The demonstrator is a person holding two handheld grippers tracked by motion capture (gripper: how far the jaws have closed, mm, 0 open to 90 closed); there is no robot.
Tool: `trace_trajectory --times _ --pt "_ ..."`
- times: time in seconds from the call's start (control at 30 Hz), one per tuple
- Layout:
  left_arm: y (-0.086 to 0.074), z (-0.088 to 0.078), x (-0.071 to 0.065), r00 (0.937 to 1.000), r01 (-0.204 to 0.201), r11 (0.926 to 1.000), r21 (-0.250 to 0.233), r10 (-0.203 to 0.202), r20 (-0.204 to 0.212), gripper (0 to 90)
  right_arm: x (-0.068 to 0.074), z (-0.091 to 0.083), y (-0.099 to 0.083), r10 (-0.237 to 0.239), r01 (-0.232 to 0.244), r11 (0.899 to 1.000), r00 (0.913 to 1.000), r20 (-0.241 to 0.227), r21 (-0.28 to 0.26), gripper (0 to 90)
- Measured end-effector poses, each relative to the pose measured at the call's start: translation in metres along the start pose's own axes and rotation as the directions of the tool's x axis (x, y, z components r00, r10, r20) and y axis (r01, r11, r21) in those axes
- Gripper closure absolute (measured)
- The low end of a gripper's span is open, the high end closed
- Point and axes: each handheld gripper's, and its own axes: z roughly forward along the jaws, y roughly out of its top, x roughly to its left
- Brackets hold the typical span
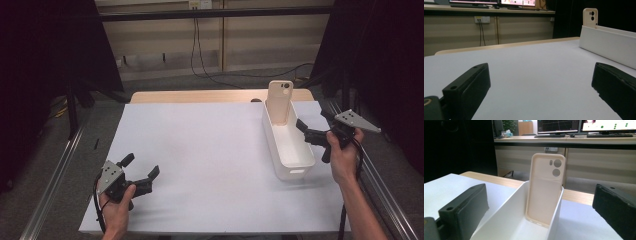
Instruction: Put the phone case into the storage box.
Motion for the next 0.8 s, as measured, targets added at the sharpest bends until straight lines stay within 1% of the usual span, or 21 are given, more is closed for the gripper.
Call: trace_trajectory --times 0.1,0.2,0.27,0.33,0.37,0.47,0.57,0.6,0.63,0.7,0.73,0.77,0.8 --pt "0.000 0.001 -0.001 1.0000 0.003 1.0000 0.003 -0.003 0.001 2.1 0.002 -0.005 -0.001 -0.001 0.001 1.000 1.0000 -0.002 0.001 0.0" --pt "-0.001 0.000 -0.001 1.0000 -0.004 1.0000 0.006 0.004 0.000 2.1 0.004 -0.008 -0.002 0.001 -0.001 1.000 1.0000 -0.006 0.003 0.0" --pt "-0.001 0.000 -0.002 1.0000 0.005 1.0000 0.003 -0.005 -0.001 2.3 0.006 -0.010 -0.004 -0.010 0.010 1.000 0.9999 -0.009 0.010 0.0" --pt "0.000 0.000 -0.002 1.0000 0.000 1.0000 0.003 0.000 0.001 2.3 0.007 -0.013 -0.006 -0.008 0.008 1.000 0.9999 -0.012 0.012 0.0" --pt "0.000 0.000 -0.002 1.0000 -0.001 1.0000 0.003 0.001 0.003 2.4 0.008 -0.015 -0.006 0.000 0.000 1.000 1.0000 -0.009 0.010 0.0" --pt "0.000 -0.001 -0.002 1.0000 -0.005 1.0000 0.005 0.005 0.002 2.4 0.010 -0.019 -0.009 -0.012 0.012 1.000 0.9999 -0.006 0.014 0.0" --pt "0.000 -0.001 -0.001 1.0000 0.001 1.0000 0.004 -0.001 0.001 2.5 0.013 -0.024 -0.011 -0.008 0.008 1.000 0.9999 -0.009 0.013 0.0" --pt "0.000 -0.001 -0.001 1.0000 -0.001 1.0000 0.002 0.001 0.001 2.5 0.014 -0.026 -0.012 -0.012 0.013 1.000 0.9999 -0.007 0.014 0.0" --pt "0.000 0.000 0.000 1.0000 -0.003 1.0000 0.000 0.003 0.003 2.5 0.015 -0.027 -0.013 -0.008 0.008 1.000 1.0000 -0.003 0.014 0.0" --pt "0.000 0.000 0.000 1.0000 0.002 1.0000 0.002 -0.002 -0.004 2.5 0.016 -0.031 -0.015 -0.016 0.016 1.000 0.9999 -0.002 0.016 0.0" --pt "0.000 0.001 0.000 0.9999 0.010 0.9999 0.000 -0.010 -0.007 2.5 0.016 -0.032 -0.016 -0.010 0.010 1.000 0.9999 0.001 0.013 0.0" --pt "0.000 0.000 0.001 1.0000 0.001 1.0000 0.007 -0.001 -0.004 2.5 0.017 -0.034 -0.017 -0.010 0.010 1.000 0.9999 0.004 0.011 0.0" --pt "-0.001 0.000 0.000 1.0000 0.004 1.0000 0.005 -0.004 -0.004 2.6 0.017 -0.035 -0.018 -0.017 0.016 1.000 0.9999 0.004 0.014 0.0"
